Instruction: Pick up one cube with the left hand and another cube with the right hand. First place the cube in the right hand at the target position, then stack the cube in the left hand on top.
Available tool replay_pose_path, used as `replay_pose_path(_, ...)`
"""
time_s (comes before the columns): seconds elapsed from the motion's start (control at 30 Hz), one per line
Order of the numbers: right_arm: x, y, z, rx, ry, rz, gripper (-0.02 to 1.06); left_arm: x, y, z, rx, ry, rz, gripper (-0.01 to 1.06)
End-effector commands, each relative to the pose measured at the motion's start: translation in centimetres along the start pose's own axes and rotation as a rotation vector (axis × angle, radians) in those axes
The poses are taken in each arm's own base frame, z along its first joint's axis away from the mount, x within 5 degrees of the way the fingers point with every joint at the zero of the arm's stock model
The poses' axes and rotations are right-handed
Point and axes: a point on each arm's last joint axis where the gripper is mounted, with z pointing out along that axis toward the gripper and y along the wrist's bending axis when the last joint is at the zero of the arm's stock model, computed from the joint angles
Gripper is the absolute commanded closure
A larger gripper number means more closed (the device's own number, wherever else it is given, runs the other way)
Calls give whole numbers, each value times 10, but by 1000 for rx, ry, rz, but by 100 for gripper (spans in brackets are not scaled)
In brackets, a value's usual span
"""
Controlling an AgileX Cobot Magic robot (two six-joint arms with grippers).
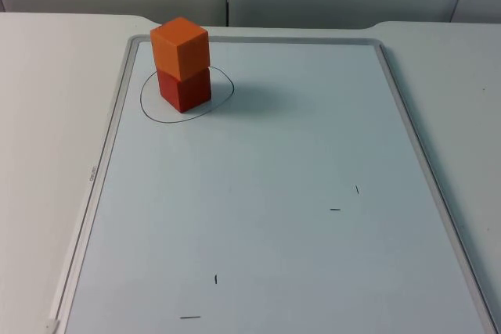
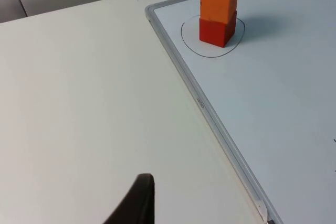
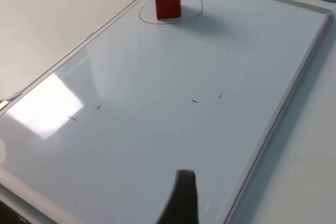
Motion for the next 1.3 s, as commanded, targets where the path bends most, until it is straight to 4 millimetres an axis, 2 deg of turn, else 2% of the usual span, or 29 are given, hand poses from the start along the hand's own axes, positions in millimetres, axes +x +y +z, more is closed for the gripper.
replay_pose_path(0.0, 0, -3, 0, 35, -8, 17, 32, 1, -1, 1, 11, -6, -6, 0)
replay_pose_path(0.3, 0, -4, 0, 46, -7, 30, 30, 1, -1, 1, 13, -6, -7, 0)
replay_pose_path(0.37, 0, -4, 0, 46, -7, 30, 21, 1, -1, 1, 13, -6, -7, 0)
replay_pose_path(0.4, 0, -4, 0, 46, -7, 30, 13, 1, -1, 1, 13, -6, -7, 0)
replay_pose_path(0.43, 0, -4, 0, 46, -7, 30, 13, 1, -1, 1, 13, -6, -7, 0)
replay_pose_path(0.5, 0, -4, 0, 46, -7, 30, -1, 1, -1, 1, 13, -6, -7, 0)
replay_pose_path(1.27, 0, -3, 0, 36, -13, 35, 0, 1, -1, 1, 13, -6, -7, 0)
